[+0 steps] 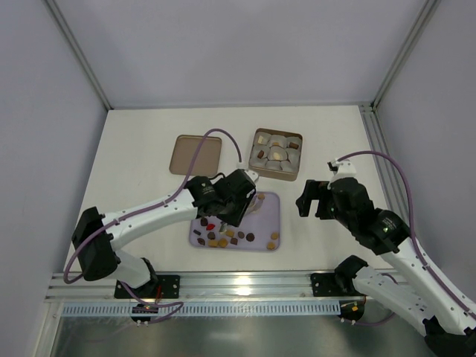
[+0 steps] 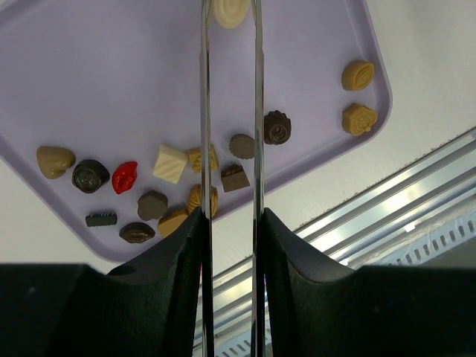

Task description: Pack the chocolate

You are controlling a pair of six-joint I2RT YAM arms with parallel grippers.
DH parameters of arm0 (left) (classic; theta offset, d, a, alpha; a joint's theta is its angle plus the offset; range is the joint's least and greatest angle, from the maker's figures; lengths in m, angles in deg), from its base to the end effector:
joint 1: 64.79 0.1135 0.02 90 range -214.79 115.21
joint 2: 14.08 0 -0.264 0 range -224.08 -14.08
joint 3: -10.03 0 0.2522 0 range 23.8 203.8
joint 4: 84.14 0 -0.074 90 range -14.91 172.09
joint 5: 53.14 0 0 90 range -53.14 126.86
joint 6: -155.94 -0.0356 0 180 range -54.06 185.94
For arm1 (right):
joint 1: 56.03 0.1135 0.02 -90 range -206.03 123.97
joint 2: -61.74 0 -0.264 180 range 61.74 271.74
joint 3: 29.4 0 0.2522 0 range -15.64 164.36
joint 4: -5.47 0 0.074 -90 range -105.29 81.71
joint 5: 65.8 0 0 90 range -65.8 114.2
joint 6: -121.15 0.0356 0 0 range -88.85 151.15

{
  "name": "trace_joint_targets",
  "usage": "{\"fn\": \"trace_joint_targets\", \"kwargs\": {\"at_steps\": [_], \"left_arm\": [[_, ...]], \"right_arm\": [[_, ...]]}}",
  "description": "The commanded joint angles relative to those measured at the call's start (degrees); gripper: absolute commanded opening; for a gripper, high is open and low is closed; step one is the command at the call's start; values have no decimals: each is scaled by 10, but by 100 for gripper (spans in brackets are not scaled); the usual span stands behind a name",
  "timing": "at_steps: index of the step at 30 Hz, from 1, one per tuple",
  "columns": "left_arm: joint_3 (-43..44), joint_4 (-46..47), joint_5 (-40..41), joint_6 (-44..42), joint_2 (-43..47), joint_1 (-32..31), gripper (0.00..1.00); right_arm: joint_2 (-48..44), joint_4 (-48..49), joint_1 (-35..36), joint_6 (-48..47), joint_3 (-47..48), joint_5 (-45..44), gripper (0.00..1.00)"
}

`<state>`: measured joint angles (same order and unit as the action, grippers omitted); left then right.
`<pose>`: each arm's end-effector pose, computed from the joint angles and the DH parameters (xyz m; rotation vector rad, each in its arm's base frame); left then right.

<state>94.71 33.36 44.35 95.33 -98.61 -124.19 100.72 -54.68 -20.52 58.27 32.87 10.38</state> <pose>0.1556 -0.2539 0.2801 0.6539 2.6069 -0.3370 0.1134 0.0705 0.3142 -0.0281 2.2139 0.3456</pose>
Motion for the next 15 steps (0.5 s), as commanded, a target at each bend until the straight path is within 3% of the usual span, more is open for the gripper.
{"fn": "trace_joint_targets", "kwargs": {"at_steps": [1, 15], "left_arm": [[-7, -5, 10, 6, 23, -3, 34], [-10, -25, 9, -6, 17, -12, 41]], "right_arm": [[-4, 8, -1, 0, 2, -8, 100], [0, 11, -1, 0, 0, -7, 100]]}}
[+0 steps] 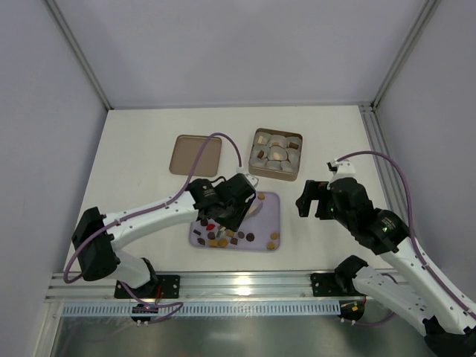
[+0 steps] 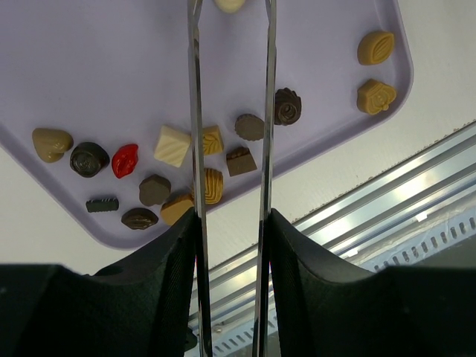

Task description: Pack the chocolate

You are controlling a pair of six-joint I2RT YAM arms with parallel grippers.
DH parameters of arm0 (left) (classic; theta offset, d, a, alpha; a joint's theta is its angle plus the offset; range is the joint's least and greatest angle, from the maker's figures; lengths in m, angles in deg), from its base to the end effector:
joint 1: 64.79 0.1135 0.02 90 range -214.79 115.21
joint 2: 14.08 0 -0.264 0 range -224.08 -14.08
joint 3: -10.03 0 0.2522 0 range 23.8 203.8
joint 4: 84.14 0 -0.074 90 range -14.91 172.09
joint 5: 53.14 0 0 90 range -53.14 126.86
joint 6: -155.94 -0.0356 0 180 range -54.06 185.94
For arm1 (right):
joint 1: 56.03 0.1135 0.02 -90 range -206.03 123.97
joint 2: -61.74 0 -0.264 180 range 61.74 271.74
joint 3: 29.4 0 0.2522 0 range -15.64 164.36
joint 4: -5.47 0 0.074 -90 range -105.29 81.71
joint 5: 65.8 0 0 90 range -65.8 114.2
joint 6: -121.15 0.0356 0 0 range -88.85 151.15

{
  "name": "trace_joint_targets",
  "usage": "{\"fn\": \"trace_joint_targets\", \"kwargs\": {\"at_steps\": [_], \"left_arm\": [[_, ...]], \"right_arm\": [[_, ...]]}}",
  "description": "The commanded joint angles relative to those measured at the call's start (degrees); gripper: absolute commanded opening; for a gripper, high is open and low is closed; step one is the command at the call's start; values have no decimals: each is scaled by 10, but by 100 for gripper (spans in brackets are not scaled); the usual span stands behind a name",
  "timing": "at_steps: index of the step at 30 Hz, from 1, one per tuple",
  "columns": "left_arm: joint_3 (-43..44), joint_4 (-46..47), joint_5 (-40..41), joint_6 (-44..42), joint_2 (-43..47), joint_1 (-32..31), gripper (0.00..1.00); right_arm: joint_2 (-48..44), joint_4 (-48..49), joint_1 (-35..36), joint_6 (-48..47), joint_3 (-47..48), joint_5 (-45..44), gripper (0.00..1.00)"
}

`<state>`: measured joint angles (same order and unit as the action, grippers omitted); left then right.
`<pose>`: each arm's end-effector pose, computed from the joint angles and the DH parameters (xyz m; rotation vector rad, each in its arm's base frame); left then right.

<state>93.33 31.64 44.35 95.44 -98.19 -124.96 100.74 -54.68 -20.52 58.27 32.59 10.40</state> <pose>0.1489 -0.2503 0.2735 0.6829 2.6398 -0.2991 0.1136 0.0706 0.3126 -0.0292 2.2188 0.3430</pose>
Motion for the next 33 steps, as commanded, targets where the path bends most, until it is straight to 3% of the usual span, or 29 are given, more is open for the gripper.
{"fn": "trace_joint_targets", "kwargs": {"at_steps": [1, 12, 19, 33], "left_arm": [[5, -10, 10, -8, 13, -5, 41], [8, -28, 17, -12, 11, -7, 37], [19, -32, 24, -13, 6, -8, 29], [65, -47, 57, -11, 23, -8, 27]], "right_arm": [[-2, 11, -1, 0, 3, -7, 100], [-2, 12, -1, 1, 1, -6, 100], [-3, 11, -1, 0, 1, -6, 100], [-7, 8, -1, -1, 2, -11, 100]]}}
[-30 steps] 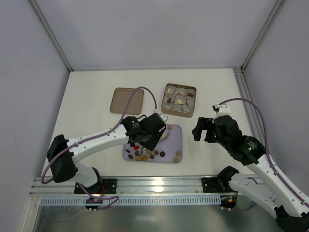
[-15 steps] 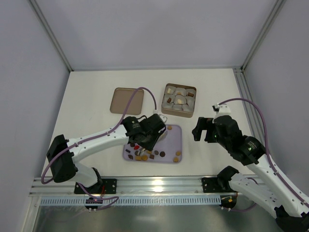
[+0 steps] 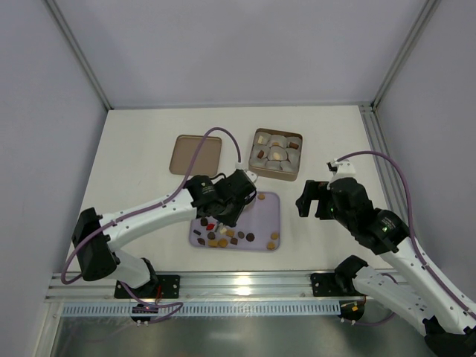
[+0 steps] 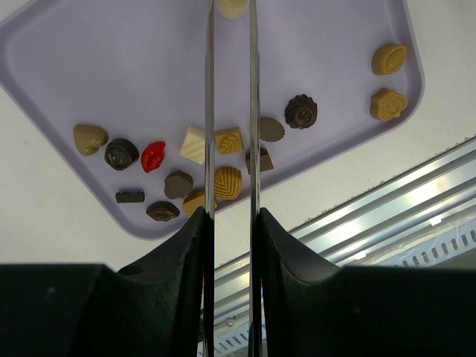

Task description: Pack the chocolate

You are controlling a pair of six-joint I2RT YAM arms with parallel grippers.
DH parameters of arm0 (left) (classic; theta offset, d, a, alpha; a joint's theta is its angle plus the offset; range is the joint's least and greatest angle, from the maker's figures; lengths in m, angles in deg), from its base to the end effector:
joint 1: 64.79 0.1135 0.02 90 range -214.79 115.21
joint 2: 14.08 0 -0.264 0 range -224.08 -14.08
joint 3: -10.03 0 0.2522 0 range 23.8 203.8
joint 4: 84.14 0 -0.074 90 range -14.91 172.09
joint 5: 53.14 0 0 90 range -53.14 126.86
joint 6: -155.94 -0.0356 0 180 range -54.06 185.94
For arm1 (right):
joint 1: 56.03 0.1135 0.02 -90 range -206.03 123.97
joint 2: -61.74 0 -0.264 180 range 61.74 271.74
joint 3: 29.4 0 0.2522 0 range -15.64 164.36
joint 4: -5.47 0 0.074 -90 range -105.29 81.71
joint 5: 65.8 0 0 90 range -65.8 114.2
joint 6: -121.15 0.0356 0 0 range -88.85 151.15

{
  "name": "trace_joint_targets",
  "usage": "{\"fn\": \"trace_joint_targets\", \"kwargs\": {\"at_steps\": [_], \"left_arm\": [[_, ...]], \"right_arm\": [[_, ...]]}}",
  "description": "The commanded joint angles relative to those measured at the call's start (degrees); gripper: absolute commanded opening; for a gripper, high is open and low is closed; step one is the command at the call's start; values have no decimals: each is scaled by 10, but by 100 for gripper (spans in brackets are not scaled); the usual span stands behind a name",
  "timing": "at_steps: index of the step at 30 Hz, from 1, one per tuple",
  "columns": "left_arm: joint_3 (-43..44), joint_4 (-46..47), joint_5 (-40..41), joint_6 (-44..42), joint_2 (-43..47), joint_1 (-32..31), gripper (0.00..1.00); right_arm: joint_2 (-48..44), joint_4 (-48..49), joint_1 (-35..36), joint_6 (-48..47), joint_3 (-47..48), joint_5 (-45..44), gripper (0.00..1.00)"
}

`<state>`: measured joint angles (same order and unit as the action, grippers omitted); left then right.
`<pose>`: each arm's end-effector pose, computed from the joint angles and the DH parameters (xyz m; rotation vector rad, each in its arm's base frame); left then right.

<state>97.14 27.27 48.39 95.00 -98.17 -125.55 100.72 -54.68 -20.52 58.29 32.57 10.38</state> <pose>0.1477 -0.2493 0.2903 0.6786 2.6054 -0.2189 0.1136 0.0706 0.3125 -0.0286 2.2187 0.3428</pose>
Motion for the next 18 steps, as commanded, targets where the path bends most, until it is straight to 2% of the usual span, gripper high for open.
{"fn": "trace_joint_targets", "kwargs": {"at_steps": [1, 9, 18], "left_arm": [[29, -5, 17, -7, 23, -2, 27], [62, -5, 30, -15, 18, -2, 27], [195, 0, 37, -55, -54, 25, 29]], "right_arm": [[-7, 8, -1, -2, 2, -11, 100], [-8, 4, -1, -2, 6, -15, 100], [-14, -5, -1, -6, 14, -23, 100]]}}
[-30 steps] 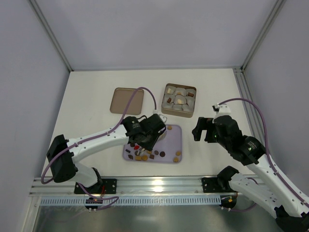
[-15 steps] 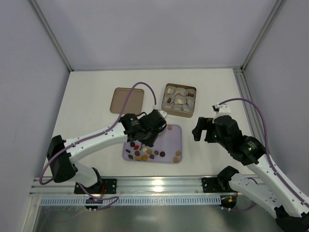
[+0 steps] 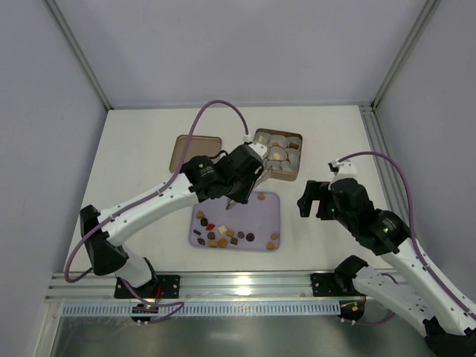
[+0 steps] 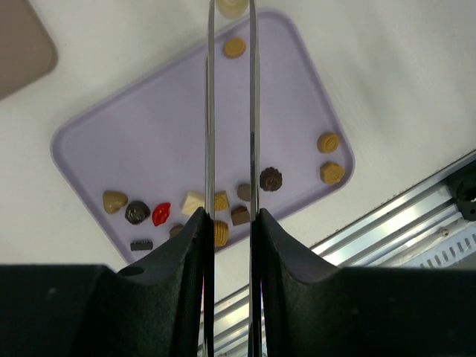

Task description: Pack the chocolate

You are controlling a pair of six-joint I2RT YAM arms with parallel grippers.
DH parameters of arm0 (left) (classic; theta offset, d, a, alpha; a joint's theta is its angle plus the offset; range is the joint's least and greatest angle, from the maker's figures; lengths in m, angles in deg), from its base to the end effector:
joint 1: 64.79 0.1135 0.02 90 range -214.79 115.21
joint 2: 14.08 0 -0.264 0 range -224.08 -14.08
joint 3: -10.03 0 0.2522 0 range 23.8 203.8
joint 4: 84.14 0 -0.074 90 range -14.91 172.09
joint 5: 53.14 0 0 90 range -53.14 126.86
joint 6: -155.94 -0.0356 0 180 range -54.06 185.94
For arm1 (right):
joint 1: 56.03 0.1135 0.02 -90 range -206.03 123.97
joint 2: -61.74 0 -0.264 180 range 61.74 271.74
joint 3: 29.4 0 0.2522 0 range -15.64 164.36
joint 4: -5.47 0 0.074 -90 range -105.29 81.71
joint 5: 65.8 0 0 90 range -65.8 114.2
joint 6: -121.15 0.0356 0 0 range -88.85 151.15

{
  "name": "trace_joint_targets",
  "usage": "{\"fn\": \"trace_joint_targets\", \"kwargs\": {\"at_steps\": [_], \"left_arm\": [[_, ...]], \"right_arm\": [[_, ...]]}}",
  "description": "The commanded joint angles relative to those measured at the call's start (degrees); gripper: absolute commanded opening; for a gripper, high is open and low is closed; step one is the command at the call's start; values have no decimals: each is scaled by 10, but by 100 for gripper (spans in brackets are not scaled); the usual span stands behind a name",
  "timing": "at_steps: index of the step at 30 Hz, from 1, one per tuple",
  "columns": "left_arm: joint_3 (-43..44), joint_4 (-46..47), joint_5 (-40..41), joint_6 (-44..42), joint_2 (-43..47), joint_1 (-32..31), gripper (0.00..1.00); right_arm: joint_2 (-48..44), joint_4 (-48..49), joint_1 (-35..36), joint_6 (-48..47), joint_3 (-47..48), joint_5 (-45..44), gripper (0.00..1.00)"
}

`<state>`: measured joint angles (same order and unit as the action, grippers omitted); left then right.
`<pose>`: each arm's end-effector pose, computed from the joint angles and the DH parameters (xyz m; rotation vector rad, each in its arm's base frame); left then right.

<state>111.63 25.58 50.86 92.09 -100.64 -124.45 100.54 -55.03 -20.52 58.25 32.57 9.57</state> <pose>0.1638 -0.2629 0.3533 0.6335 2.4400 -0.3102 0.1130 0.0696 0.3124 -0.0220 2.2170 0.3264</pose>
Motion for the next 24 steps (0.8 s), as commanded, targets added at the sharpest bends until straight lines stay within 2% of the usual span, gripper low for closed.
{"fn": "trace_joint_targets", "kwargs": {"at_steps": [1, 12, 20, 24], "left_arm": [[61, 18, 10, -34, -50, 17, 28], [267, 48, -25, -80, -227, 66, 28], [357, 62, -49, -79, -330, 79, 28], [370, 83, -56, -73, -358, 81, 28]], "right_arm": [[-13, -3, -2, -5, 15, -15, 100], [-25, -25, -1, -3, 34, -22, 100], [-36, -41, -1, -1, 40, -29, 100], [-39, -43, -2, -1, 41, -29, 100]]}}
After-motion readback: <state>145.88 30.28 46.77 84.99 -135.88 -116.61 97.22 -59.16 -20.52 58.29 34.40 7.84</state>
